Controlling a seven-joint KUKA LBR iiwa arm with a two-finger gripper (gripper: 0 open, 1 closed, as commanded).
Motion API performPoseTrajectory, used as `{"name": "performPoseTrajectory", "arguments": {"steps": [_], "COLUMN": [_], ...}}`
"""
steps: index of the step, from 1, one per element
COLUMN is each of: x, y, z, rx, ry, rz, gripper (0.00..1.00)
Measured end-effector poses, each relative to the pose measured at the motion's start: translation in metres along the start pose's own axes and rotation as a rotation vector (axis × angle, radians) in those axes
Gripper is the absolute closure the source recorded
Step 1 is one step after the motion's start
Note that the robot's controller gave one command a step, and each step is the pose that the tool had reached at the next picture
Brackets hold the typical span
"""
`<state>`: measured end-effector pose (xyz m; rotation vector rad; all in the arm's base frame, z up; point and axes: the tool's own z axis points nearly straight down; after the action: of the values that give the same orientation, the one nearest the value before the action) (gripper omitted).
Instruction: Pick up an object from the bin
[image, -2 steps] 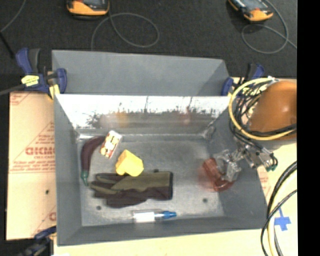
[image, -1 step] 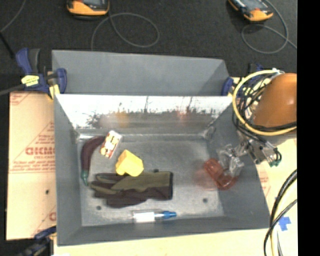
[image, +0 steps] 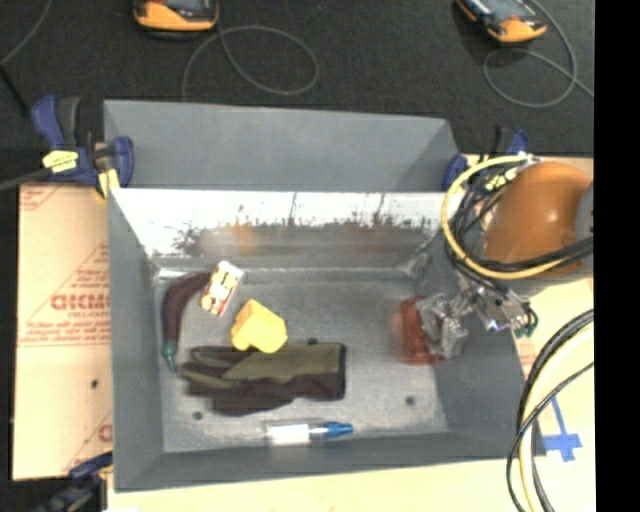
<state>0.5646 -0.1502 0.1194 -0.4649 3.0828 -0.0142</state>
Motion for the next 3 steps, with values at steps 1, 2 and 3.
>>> {"name": "performPoseTrajectory", "arguments": {"steps": [1, 2, 3], "x": [0.008, -0.008, -0.008], "y": [0.004, -0.018, -0.018], "z": [-0.015, 0.033, 0.033], "rx": [-0.008, 0.012, 0.013], "ry": [0.011, -0.026, -0.026], "rz": [0.003, 0.020, 0.019], "gripper": [1.00, 1.00, 1.00]}}
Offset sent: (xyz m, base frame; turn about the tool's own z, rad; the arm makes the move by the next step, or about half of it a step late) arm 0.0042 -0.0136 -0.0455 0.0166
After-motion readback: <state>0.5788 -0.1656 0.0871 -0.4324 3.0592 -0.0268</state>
